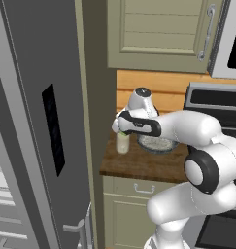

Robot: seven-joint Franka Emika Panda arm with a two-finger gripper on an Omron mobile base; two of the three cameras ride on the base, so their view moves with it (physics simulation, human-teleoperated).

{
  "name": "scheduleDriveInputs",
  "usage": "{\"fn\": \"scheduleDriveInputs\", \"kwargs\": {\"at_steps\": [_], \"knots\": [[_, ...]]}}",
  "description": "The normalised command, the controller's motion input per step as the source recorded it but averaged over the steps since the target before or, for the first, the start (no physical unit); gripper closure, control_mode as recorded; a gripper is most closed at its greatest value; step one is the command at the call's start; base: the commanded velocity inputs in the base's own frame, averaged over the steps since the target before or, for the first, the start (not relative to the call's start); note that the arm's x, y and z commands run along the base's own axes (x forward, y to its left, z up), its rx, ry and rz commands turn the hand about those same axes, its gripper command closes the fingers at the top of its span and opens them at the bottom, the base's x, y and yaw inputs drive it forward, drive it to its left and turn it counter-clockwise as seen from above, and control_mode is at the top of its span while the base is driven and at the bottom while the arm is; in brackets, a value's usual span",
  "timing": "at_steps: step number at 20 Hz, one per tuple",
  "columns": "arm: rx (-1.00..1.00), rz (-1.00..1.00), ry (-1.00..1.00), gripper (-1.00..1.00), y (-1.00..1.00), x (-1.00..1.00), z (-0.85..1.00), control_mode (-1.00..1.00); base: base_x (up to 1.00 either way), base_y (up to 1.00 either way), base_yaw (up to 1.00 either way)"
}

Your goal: Grab a lemon wedge from the fridge and one ice cube from the ice bowl, and put them in the glass of lemonade.

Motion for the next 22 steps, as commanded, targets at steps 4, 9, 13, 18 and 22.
{"fn": "scheduleDriveInputs", "kwargs": {"at_steps": [4,9,13,18,22], "knots": [[0.00,0.00,0.00,-1.00,0.00,0.00,0.00,-1.00,0.00,0.00,0.00],[-0.03,0.00,0.02,-1.00,0.00,0.00,0.19,-1.00,0.00,0.00,0.00],[0.00,-0.01,0.00,-1.00,-0.04,-0.16,0.52,-1.00,0.00,0.00,0.00],[0.00,-0.03,-0.01,-1.00,-0.20,-0.88,0.28,-1.00,0.00,0.00,0.00],[0.00,-0.07,0.00,-1.00,-0.36,-0.89,0.08,-1.00,0.00,0.00,0.00]]}}
